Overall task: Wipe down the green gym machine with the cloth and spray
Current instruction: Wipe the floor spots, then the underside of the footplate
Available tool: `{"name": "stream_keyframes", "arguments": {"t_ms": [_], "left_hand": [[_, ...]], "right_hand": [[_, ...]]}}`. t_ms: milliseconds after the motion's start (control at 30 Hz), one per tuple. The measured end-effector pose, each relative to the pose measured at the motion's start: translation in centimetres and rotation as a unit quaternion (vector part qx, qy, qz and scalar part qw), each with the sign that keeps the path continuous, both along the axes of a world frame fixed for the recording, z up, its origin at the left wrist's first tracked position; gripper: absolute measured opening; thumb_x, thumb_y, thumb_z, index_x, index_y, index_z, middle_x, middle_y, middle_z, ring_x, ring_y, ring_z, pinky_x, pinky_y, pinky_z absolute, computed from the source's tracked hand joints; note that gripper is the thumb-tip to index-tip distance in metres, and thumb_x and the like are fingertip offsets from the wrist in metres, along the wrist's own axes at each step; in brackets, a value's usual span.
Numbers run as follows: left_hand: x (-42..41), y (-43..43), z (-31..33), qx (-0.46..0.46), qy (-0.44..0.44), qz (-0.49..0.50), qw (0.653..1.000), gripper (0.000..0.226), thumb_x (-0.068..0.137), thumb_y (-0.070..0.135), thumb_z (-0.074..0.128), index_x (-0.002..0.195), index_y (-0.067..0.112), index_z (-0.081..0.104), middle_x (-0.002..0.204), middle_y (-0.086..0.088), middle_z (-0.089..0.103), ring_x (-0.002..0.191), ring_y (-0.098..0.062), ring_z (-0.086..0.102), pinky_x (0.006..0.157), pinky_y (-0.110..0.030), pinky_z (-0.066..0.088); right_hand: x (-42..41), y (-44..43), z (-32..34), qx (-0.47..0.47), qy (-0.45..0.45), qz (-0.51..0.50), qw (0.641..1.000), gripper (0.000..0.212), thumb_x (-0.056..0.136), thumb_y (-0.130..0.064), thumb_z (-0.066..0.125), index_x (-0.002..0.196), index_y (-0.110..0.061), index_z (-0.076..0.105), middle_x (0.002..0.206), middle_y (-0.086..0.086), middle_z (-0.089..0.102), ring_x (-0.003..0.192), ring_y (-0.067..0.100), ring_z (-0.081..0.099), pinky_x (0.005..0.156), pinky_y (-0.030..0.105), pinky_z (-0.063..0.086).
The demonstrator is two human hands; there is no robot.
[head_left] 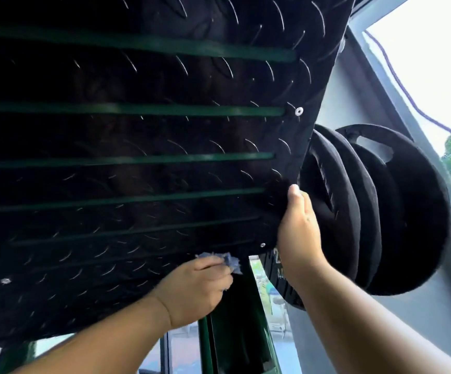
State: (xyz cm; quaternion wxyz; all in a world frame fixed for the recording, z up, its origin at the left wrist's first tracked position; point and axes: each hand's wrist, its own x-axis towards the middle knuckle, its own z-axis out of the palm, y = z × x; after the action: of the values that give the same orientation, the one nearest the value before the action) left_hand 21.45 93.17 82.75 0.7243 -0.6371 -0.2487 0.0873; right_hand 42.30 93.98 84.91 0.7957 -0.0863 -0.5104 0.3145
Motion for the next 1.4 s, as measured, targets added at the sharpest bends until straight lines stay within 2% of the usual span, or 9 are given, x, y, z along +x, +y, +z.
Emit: {"name": "stream_keyframes", "arguments": {"t_ms": [234, 367, 500, 600, 734, 867, 1067, 1234, 1401], "left_hand": [[4.9, -9.4, 7.4, 0.094, -0.002, -0.193, 0.977, 0.024, 0.098, 0.013, 0.052, 0.091, 0.02, 0.074, 0.109, 0.004, 0.069, 0.112, -0.017, 0.055, 0.102, -0.035, 0.039], [7.2, -14.7, 12.4, 0.211, -0.056, -0.247, 0.944, 0.026, 0.1, 0.011, 0.049, 0.108, 0.019, 0.072, 0.126, -0.007, 0.063, 0.121, -0.026, 0.05, 0.106, -0.042, 0.036], [5.0, -12.0, 10.1, 0.129, -0.071, -0.242, 0.959, 0.026, 0.1, 0.011, 0.049, 0.102, 0.014, 0.074, 0.126, -0.008, 0.062, 0.118, -0.033, 0.055, 0.102, -0.049, 0.041], [1.8, -6.6, 4.8, 0.049, -0.054, -0.145, 0.987, 0.028, 0.099, 0.014, 0.049, 0.092, 0.017, 0.076, 0.115, 0.002, 0.068, 0.114, -0.021, 0.058, 0.102, -0.04, 0.043], [-0.9, -4.7, 1.7, 0.006, -0.047, -0.043, 0.998, 0.033, 0.087, 0.01, 0.047, 0.079, 0.024, 0.076, 0.101, 0.009, 0.066, 0.108, -0.016, 0.059, 0.107, -0.035, 0.039], [0.3, -9.9, 5.4, 0.045, -0.018, -0.112, 0.993, 0.039, 0.101, 0.012, 0.039, 0.093, 0.021, 0.076, 0.111, 0.003, 0.069, 0.114, -0.021, 0.057, 0.11, -0.037, 0.032], [3.8, -17.5, 12.4, 0.242, -0.095, -0.233, 0.937, 0.031, 0.103, 0.02, 0.043, 0.097, 0.02, 0.073, 0.126, -0.003, 0.063, 0.124, -0.025, 0.044, 0.114, -0.042, 0.017], [-0.1, -12.8, 7.0, 0.115, -0.088, -0.151, 0.978, 0.046, 0.104, 0.013, 0.03, 0.091, 0.017, 0.074, 0.13, -0.005, 0.061, 0.129, -0.026, 0.042, 0.116, -0.042, 0.019], [-0.3, -8.8, 2.8, 0.027, -0.091, -0.089, 0.991, 0.027, 0.091, 0.016, 0.048, 0.084, 0.021, 0.074, 0.114, 0.004, 0.069, 0.12, -0.019, 0.05, 0.109, -0.041, 0.03]], "right_hand": [[-0.1, -0.9, 0.5, -0.056, -0.009, -0.028, 0.998, 0.028, 0.104, -0.042, 0.03, 0.09, -0.025, 0.049, 0.076, -0.015, 0.049, 0.068, -0.001, 0.048, 0.062, 0.017, 0.035], [-0.2, -2.9, 1.7, -0.104, 0.003, 0.017, 0.994, 0.039, 0.104, -0.043, 0.028, 0.128, -0.021, 0.049, 0.103, -0.008, 0.055, 0.097, 0.015, 0.047, 0.087, 0.026, 0.028], [-0.9, -4.4, 2.4, -0.111, -0.011, -0.008, 0.994, 0.049, 0.104, -0.04, 0.032, 0.143, -0.012, 0.037, 0.143, 0.01, 0.044, 0.125, 0.028, 0.045, 0.087, 0.029, 0.034], [-1.8, -4.2, 2.3, -0.131, -0.01, -0.028, 0.991, 0.061, 0.099, -0.04, 0.037, 0.153, -0.017, 0.021, 0.155, 0.006, 0.033, 0.136, 0.027, 0.037, 0.111, 0.034, 0.028], [-2.9, -3.6, 0.6, -0.125, -0.047, -0.041, 0.99, 0.091, 0.074, -0.044, 0.042, 0.154, -0.029, 0.002, 0.15, 0.003, 0.041, 0.132, 0.027, 0.044, 0.11, 0.047, 0.035], [-3.1, -3.8, 0.1, -0.161, -0.086, -0.041, 0.982, 0.092, 0.078, -0.038, 0.047, 0.154, -0.026, -0.004, 0.141, 0.003, 0.045, 0.122, 0.026, 0.049, 0.102, 0.042, 0.041], [-3.4, -6.3, 0.3, -0.185, -0.064, 0.005, 0.981, 0.069, 0.086, -0.034, 0.049, 0.149, -0.016, 0.025, 0.124, 0.006, 0.055, 0.096, 0.022, 0.054, 0.084, 0.038, 0.045], [-3.0, -6.7, -0.9, -0.114, -0.014, -0.045, 0.992, 0.015, 0.087, -0.023, 0.048, 0.1, -0.021, 0.056, 0.078, -0.003, 0.062, 0.068, 0.015, 0.055, 0.066, 0.037, 0.045], [-4.5, -7.6, -1.6, -0.159, -0.159, 0.092, 0.97, 0.017, 0.093, -0.022, 0.046, 0.092, -0.017, 0.062, 0.084, 0.005, 0.066, 0.074, 0.019, 0.062, 0.062, 0.028, 0.052]]}}
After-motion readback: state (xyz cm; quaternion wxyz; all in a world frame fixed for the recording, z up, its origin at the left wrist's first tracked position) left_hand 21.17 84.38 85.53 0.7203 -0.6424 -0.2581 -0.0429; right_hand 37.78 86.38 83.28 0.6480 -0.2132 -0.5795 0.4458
